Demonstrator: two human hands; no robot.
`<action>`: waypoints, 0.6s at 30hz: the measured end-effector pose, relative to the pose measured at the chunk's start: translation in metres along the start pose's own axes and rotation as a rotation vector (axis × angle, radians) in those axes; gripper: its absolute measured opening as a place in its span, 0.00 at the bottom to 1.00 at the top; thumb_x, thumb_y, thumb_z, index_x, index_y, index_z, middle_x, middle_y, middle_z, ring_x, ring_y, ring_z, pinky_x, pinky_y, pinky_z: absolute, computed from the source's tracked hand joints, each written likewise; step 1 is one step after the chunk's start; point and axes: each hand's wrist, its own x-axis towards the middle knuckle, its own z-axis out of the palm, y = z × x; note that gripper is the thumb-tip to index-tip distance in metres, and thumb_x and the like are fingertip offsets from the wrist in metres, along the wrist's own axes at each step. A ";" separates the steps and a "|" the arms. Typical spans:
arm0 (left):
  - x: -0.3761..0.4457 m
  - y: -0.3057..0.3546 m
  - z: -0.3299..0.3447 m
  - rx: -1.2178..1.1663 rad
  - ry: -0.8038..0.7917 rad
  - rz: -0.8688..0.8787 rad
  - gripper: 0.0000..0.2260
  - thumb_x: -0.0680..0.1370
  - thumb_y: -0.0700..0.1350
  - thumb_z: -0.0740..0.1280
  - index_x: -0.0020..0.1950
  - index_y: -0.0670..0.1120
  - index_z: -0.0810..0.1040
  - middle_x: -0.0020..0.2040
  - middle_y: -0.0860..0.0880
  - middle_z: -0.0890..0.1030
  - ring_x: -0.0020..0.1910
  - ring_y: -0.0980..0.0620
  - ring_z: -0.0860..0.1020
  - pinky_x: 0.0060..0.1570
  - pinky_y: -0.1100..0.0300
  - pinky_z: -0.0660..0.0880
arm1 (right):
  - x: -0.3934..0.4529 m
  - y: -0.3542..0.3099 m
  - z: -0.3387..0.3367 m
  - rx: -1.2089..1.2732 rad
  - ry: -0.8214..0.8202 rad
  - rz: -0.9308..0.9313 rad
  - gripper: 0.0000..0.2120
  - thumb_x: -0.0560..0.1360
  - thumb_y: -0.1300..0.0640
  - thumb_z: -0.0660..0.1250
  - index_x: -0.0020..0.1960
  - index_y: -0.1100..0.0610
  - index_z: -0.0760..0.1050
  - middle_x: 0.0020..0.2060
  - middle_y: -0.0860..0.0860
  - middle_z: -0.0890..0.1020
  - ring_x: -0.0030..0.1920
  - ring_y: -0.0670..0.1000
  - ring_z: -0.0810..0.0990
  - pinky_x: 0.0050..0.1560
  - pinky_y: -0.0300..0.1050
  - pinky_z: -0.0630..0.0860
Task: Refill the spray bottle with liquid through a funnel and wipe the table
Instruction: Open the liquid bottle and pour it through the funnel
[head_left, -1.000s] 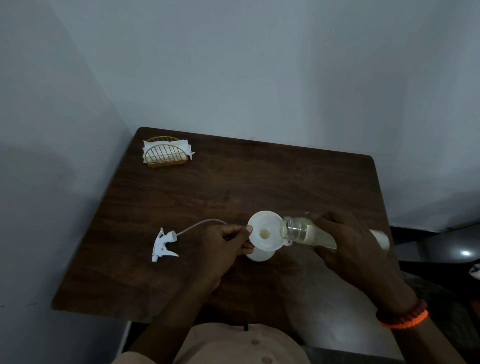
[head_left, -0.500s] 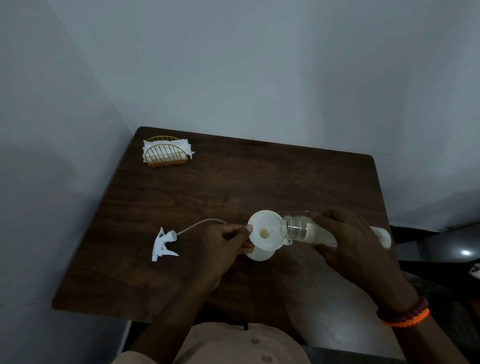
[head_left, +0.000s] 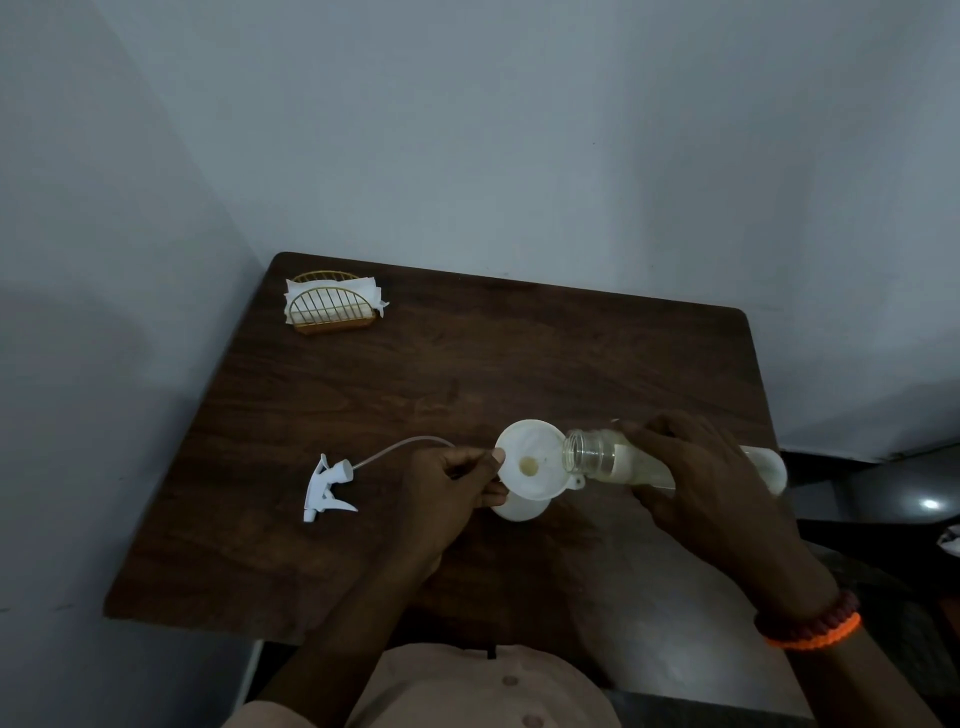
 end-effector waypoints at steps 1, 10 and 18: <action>0.000 0.000 0.000 0.003 0.001 0.001 0.06 0.77 0.43 0.73 0.50 0.42 0.87 0.41 0.44 0.88 0.41 0.46 0.88 0.44 0.56 0.85 | 0.000 0.000 0.000 -0.002 0.009 -0.004 0.33 0.62 0.57 0.82 0.66 0.53 0.77 0.51 0.52 0.80 0.51 0.54 0.79 0.50 0.46 0.69; 0.000 -0.001 0.000 0.004 0.005 0.009 0.06 0.77 0.43 0.73 0.51 0.42 0.87 0.41 0.45 0.88 0.40 0.47 0.88 0.44 0.55 0.85 | 0.000 0.000 -0.001 -0.001 0.015 0.007 0.34 0.64 0.56 0.81 0.68 0.52 0.75 0.55 0.52 0.80 0.55 0.54 0.77 0.54 0.46 0.68; -0.001 -0.001 0.000 -0.002 -0.003 0.009 0.05 0.77 0.42 0.73 0.50 0.43 0.87 0.41 0.45 0.88 0.40 0.47 0.88 0.44 0.54 0.85 | 0.001 0.000 -0.002 -0.014 0.018 -0.001 0.35 0.63 0.57 0.82 0.68 0.52 0.76 0.53 0.52 0.80 0.53 0.54 0.78 0.53 0.47 0.69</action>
